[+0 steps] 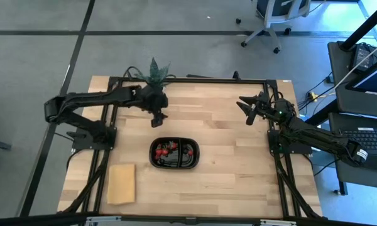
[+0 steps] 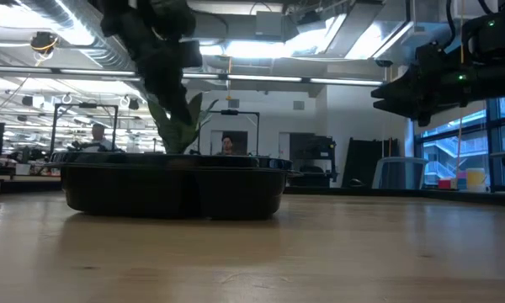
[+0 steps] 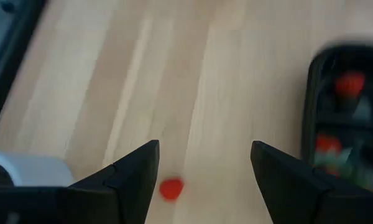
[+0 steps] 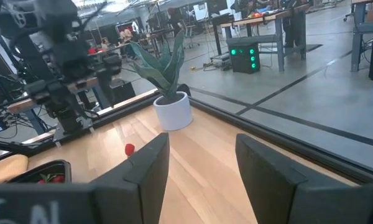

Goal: Pick and placing Produce into tupperware
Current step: Put the red raspberry into the black bin

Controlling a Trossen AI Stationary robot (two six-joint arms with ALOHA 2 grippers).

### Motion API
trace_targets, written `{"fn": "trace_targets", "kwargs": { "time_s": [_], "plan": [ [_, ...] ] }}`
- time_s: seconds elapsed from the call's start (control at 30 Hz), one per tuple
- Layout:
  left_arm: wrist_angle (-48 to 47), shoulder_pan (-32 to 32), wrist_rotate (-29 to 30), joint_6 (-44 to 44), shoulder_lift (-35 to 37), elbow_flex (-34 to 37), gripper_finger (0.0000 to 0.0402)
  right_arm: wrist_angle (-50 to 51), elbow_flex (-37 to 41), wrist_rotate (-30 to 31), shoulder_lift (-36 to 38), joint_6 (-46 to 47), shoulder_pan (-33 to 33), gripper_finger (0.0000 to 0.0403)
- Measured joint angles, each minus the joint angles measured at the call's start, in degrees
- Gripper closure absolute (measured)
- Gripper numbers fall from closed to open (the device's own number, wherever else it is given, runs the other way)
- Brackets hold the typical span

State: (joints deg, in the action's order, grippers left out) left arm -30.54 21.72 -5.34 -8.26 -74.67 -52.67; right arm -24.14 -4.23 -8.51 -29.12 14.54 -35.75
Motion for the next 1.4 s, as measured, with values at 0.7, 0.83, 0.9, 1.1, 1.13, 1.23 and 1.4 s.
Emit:
{"fn": "trace_targets", "kwargs": {
  "time_s": [0.7, 0.83, 0.9, 1.1, 1.13, 1.23, 1.4],
  "plan": [
    [-15.01, 4.18, 0.37, -18.0, -21.83, -9.9, 0.0154, 0.04, 0.0, 0.0, 0.0, 0.05, 0.0, 0.0216],
    [-14.43, 3.97, 2.99, -19.35, -24.17, -9.9, 0.0154, 0.29, 0.0, 0.01, -0.01, 0.0, 0.0, 0.0216],
    [-14.11, 3.99, 3.27, -19.38, -25.29, -9.9, 0.0154, 0.71, 0.0, 0.0, -0.02, 0.0, 0.0, 0.0216],
    [-12.44, 3.58, 4.37, -19.35, -28.04, -9.92, 0.0154, 4.05, 0.0, 0.0, -0.02, 0.22, 0.0, 0.0216],
    [-12.54, 3.38, 4.48, -19.38, -28.41, -9.92, 0.0154, 4.24, 0.0, 0.0, -0.02, 0.23, -0.01, 0.0216],
    [-12.61, 2.99, 4.65, -19.38, -29.31, -9.92, 0.0156, 4.37, 0.0, 0.0, -0.02, 0.2, 0.0, 0.0216],
    [-12.3, 2.05, 5.33, -19.38, -29.34, -9.92, 0.0177, 4.35, 0.0, 0.0, 0.0, 0.2, -0.01, 0.0216]
  ]
}}
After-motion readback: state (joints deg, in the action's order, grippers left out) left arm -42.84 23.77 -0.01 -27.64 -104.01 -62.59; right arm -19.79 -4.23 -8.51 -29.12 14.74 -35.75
